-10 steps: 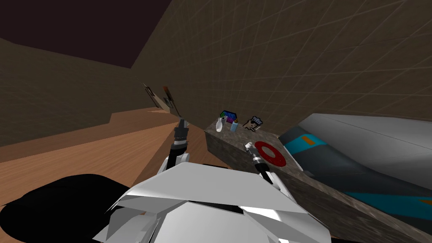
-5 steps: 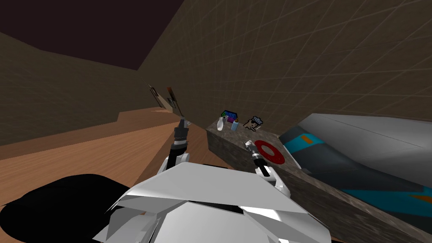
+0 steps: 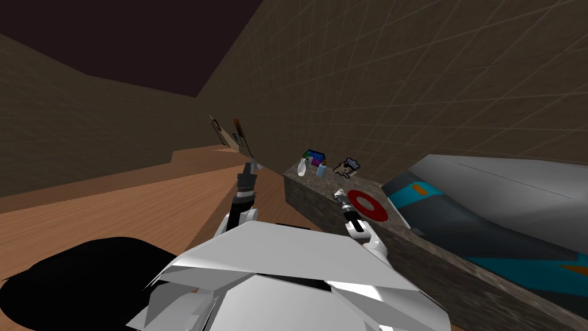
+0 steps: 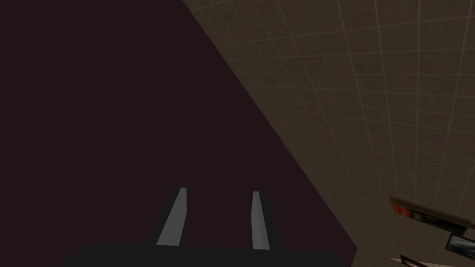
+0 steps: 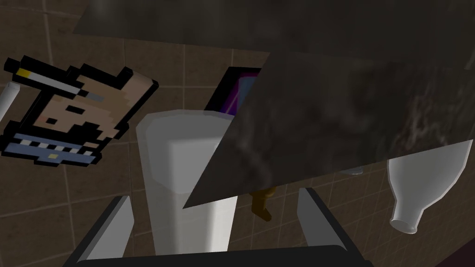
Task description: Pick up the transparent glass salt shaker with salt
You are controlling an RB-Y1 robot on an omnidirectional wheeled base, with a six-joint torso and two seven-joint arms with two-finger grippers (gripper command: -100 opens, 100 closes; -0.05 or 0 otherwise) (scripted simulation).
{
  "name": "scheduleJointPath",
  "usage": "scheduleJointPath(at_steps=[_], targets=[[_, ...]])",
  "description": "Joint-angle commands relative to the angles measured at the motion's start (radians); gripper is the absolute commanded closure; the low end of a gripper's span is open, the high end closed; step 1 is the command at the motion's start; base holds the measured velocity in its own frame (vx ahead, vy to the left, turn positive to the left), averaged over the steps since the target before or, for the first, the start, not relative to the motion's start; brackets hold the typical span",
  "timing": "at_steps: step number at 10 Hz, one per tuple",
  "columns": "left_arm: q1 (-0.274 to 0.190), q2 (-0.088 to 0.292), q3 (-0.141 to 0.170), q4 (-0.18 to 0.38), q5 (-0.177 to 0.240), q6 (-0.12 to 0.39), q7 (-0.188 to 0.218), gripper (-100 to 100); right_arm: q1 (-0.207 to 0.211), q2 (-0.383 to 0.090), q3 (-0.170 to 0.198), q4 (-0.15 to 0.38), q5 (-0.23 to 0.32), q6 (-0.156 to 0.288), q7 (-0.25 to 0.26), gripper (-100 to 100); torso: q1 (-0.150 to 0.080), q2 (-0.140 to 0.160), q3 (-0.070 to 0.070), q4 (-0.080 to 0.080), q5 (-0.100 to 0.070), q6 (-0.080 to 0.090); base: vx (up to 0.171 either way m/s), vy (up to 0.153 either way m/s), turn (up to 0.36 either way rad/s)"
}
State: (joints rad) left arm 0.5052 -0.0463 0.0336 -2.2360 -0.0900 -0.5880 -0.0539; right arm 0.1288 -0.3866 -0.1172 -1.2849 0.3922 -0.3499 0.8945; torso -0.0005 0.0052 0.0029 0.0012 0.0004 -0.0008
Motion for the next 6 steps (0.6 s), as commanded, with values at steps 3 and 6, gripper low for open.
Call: scheduleJointPath(at_steps=[3,6], targets=[[0.0,0.0,0.0,0.0,0.0,0.0,0.0,0,-0.056,-0.011,-0.002,0.09,-0.027,-0.006,0.019,-100,-0.001,-0.003,-0.001,0.0,0.0,0.001,-0.058,0.003,0.007],[0.0,0.0,0.0,0.0,0.0,0.0,0.0,0,-0.133,-0.028,-0.003,0.183,-0.073,-0.009,0.056,-100,0.0,-0.002,-0.001,0.0,0.0,0.001,-0.077,0.006,0.069]])
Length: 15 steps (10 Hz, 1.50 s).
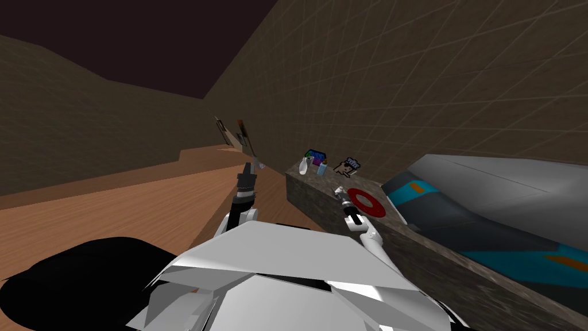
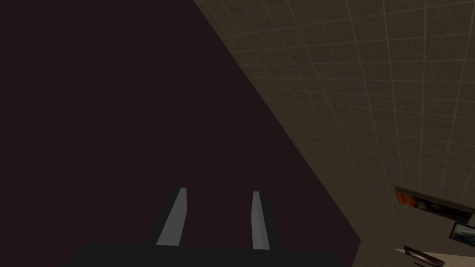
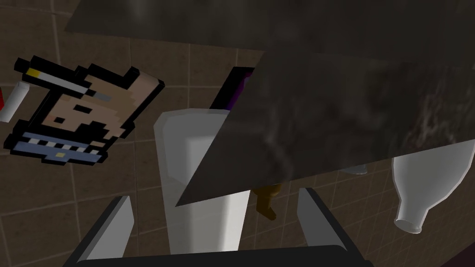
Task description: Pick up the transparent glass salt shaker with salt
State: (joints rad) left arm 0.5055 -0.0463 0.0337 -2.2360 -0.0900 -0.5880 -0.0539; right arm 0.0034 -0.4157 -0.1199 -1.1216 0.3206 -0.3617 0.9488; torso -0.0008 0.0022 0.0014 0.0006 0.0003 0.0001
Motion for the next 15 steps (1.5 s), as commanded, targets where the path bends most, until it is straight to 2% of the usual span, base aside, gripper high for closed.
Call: scheduleJointPath(at_steps=[1,3,4,5,6,7,8,9,11,12,13,14,15], targets=[[0.0,0.0,0.0,0.0,0.0,0.0,0.0,0,-0.05,-0.015,0.0,0.05,-0.047,0.0,0.039,-100,0.0,0.0,0.0,0.0,0.0,0.0,-0.096,0.015,0.14],[0.0,0.0,0.0,0.0,0.0,0.0,0.0,0,-0.085,-0.015,0.0,0.082,-0.047,0.0,0.039,-100,0.001,0.002,0.001,0.0,0.0,0.0,-0.072,0.011,0.024],[0.0,0.0,0.0,0.0,0.0,0.0,0.0,0,-0.085,-0.015,0.0,0.112,-0.047,0.0,0.039,-100,0.0,0.0,0.0,0.0,0.0,0.0,0.0,0.0,0.0],[0.0,0.0,0.0,0.0,0.0,0.0,0.0,0,-0.135,-0.032,0.0,0.142,-0.093,-0.003,0.076,-100,0.0,-0.003,-0.002,-0.001,0.0,0.0,-0.087,0.006,0.139],[0.0,0.0,0.0,0.0,0.0,0.0,0.0,0,-0.162,-0.032,0.0,0.176,-0.093,-0.003,0.076,-100,0.0,0.0,0.0,0.0,0.0,-0.001,-0.093,0.012,0.081],[0.0,0.0,0.0,0.0,0.0,0.0,0.0,0,-0.162,-0.032,0.0,0.204,-0.093,-0.003,0.076,-100,0.0,0.001,0.001,0.0,0.0,0.0,-0.04,0.01,-0.011],[0.0,0.0,0.0,0.0,0.0,0.0,0.0,0,-0.202,-0.049,-0.001,0.227,-0.14,-0.006,0.113,-100,0.0,-0.001,0.0,0.0,0.0,0.0,-0.08,0.025,0.086],[0.0,0.0,0.0,0.0,0.0,0.0,0.0,0,-0.226,-0.049,-0.001,0.25,-0.14,-0.006,0.113,-100,0.001,0.001,0.0,0.0,0.0,0.0,-0.1,0.017,0.097],[0.0,0.0,0.0,0.0,0.0,0.0,0.0,0,-0.239,-0.049,-0.001,0.297,-0.14,-0.006,0.113,-100,0.0,0.0,0.0,0.0,0.0,0.0,-0.035,-0.004,-0.001],[0.0,0.0,0.0,0.0,0.0,0.0,0.0,0,-0.281,-0.065,-0.001,0.325,-0.186,-0.009,0.149,-100,-0.001,-0.002,-0.001,-0.001,0.0,0.0,-0.084,-0.004,0.136],[0.0,0.0,0.0,0.0,0.0,0.0,0.0,0,-0.315,-0.065,-0.001,0.365,-0.186,-0.009,0.149,-100,-0.001,0.0,0.0,0.0,0.0,-0.001,-0.105,0.008,0.078],[0.0,0.0,0.0,0.0,0.0,0.0,0.0,0,-0.304,-0.059,-0.004,0.363,-0.179,-0.019,0.15,-100,0.0,0.002,0.001,0.0,0.0,0.0,-0.039,0.007,0.003],[0.0,0.0,0.0,0.0,0.0,0.0,0.0,0,-0.308,-0.059,-0.004,0.368,-0.18,-0.021,0.153,100,0.0,-0.001,0.0,0.0,0.0,0.0,-0.007,0.001,-0.004]])
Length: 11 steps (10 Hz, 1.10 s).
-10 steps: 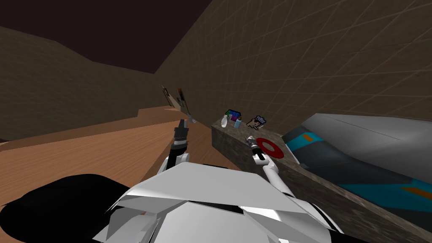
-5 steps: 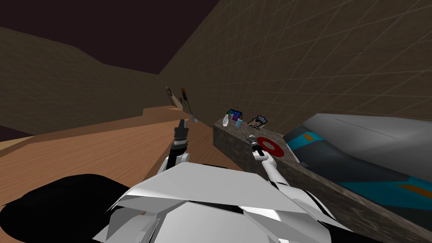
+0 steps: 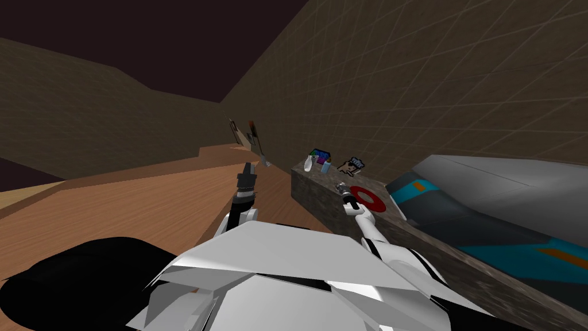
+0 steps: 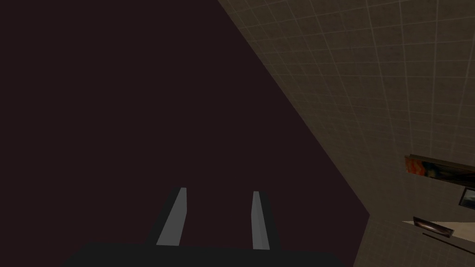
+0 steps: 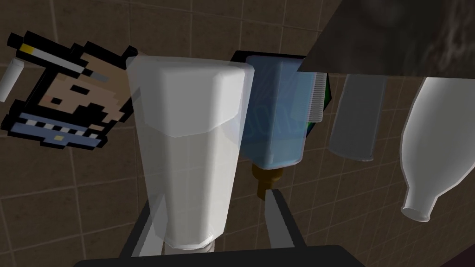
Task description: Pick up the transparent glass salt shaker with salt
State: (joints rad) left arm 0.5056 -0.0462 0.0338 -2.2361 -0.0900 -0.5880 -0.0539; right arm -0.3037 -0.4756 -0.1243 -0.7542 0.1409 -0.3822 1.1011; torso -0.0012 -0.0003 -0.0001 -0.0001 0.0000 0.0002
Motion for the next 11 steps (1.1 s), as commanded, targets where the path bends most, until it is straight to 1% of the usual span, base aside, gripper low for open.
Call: scheduleJointPath(at_steps=[1,4,5,6,7,8,9,10,11], targets=[[0.0,0.0,0.0,0.0,0.0,0.0,0.0,0,0.0,0.0,0.0,0.0,0.0,0.0,0.0,100,0.0,0.0,0.0,0.0,0.0,0.0,0.0,0.0,0.0],[0.0,0.0,0.0,0.0,0.0,0.0,0.0,0,0.0,0.0,0.0,0.0,0.0,0.0,0.0,100,0.0,-0.002,-0.001,-0.001,0.0,0.0,0.0,0.0,0.0],[0.0,0.0,0.0,0.0,0.0,0.0,0.0,0,0.0,0.0,0.0,0.0,0.0,0.0,0.0,0,0.0,-0.002,-0.001,-0.001,0.0,0.0,0.0,0.0,0.0],[0.0,0.0,0.0,0.0,0.0,0.0,0.0,0,0.05,0.011,0.004,-0.05,0.04,0.014,-0.04,100,0.0,-0.002,-0.001,-0.001,0.0,0.0,0.1,-0.01,-0.139],[0.0,0.0,0.0,0.0,0.0,0.0,0.0,0,0.061,0.011,0.004,-0.049,0.04,0.014,-0.04,100,-0.002,-0.006,-0.004,-0.003,-0.001,0.003,0.12,-0.004,-0.087],[0.0,0.0,0.0,0.0,0.0,0.0,0.0,0,0.068,0.011,0.004,-0.07,0.04,0.014,-0.04,100,-0.004,-0.009,-0.007,-0.006,-0.003,0.003,0.054,0.001,-0.005],[0.0,0.0,0.0,0.0,0.0,0.0,0.0,0,0.102,0.028,0.004,-0.096,0.086,0.017,-0.077,100,-0.006,-0.009,-0.007,-0.006,-0.004,0.002,0.097,-0.022,-0.093],[0.0,0.0,0.0,0.0,0.0,0.0,0.0,0,0.135,0.028,0.004,-0.14,0.086,0.017,-0.077,100,-0.007,-0.01,-0.009,-0.008,-0.005,0.004,0.102,-0.011,-0.08],[0.0,0.0,0.0,0.0,0.0,0.0,0.0,0,0.145,0.028,0.004,-0.163,0.086,0.017,-0.077,100,-0.009,-0.011,-0.011,-0.01,-0.007,0.004,0.045,0.001,-0.019]])
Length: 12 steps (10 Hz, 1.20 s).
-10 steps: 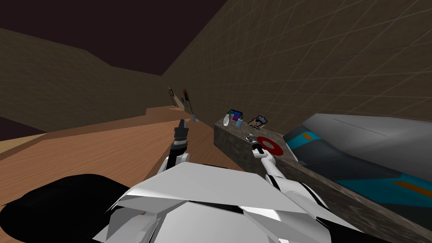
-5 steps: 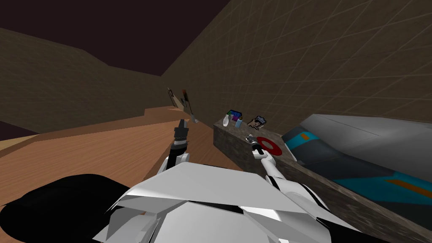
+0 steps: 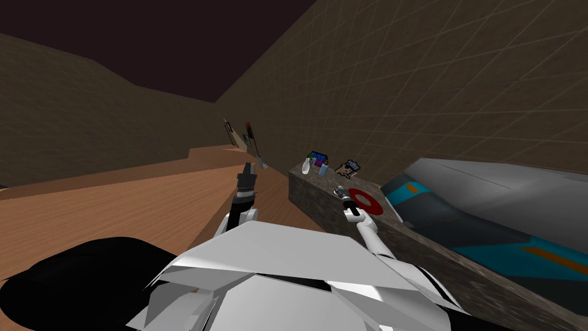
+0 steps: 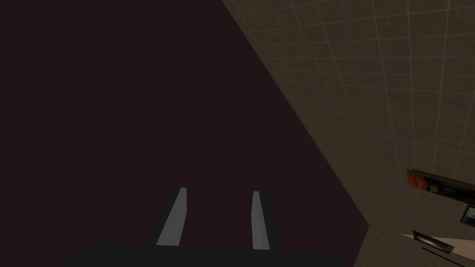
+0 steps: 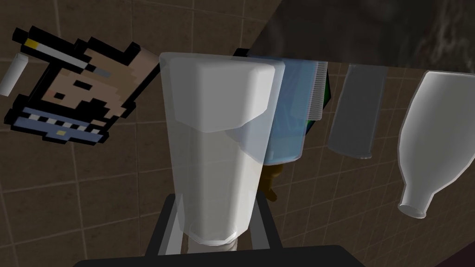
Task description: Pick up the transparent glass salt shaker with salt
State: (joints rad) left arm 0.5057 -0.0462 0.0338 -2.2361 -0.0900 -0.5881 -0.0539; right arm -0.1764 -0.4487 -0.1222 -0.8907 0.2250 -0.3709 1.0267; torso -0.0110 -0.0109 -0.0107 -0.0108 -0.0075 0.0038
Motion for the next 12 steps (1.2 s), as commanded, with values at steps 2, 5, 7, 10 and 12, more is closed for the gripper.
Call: scheduleJointPath(at_steps=[2,5,7,10,12], targets=[[0.0,0.0,0.0,0.0,0.0,0.0,0.0,0,0.093,0.018,0.002,-0.108,0.048,0.009,-0.039,100,0.0,-0.002,-0.002,-0.002,-0.001,0.002,0.099,-0.006,-0.103],[0.0,0.0,0.0,0.0,0.0,0.0,0.0,0,0.172,0.034,0.002,-0.206,0.094,0.012,-0.076,100,-0.007,-0.006,-0.007,-0.007,-0.006,0.003,0.099,-0.019,-0.059],[0.0,0.0,0.0,0.0,0.0,0.0,0.0,0,0.236,0.051,0.003,-0.27,0.141,0.015,-0.113,100,-0.007,-0.006,-0.007,-0.009,-0.007,0.003,0.103,-0.008,-0.093],[0.0,0.0,0.0,0.0,0.0,0.0,0.0,0,0.318,0.068,0.003,-0.367,0.187,0.018,-0.15,100,-0.009,-0.006,-0.008,-0.011,-0.009,0.004,0.072,-0.001,-0.066],[0.0,0.0,0.0,0.0,0.0,0.0,0.0,0,0.365,0.084,0.003,-0.425,0.233,0.021,-0.187,100,-0.01,-0.004,-0.008,-0.012,-0.01,0.004,0.062,-0.011,-0.062]])
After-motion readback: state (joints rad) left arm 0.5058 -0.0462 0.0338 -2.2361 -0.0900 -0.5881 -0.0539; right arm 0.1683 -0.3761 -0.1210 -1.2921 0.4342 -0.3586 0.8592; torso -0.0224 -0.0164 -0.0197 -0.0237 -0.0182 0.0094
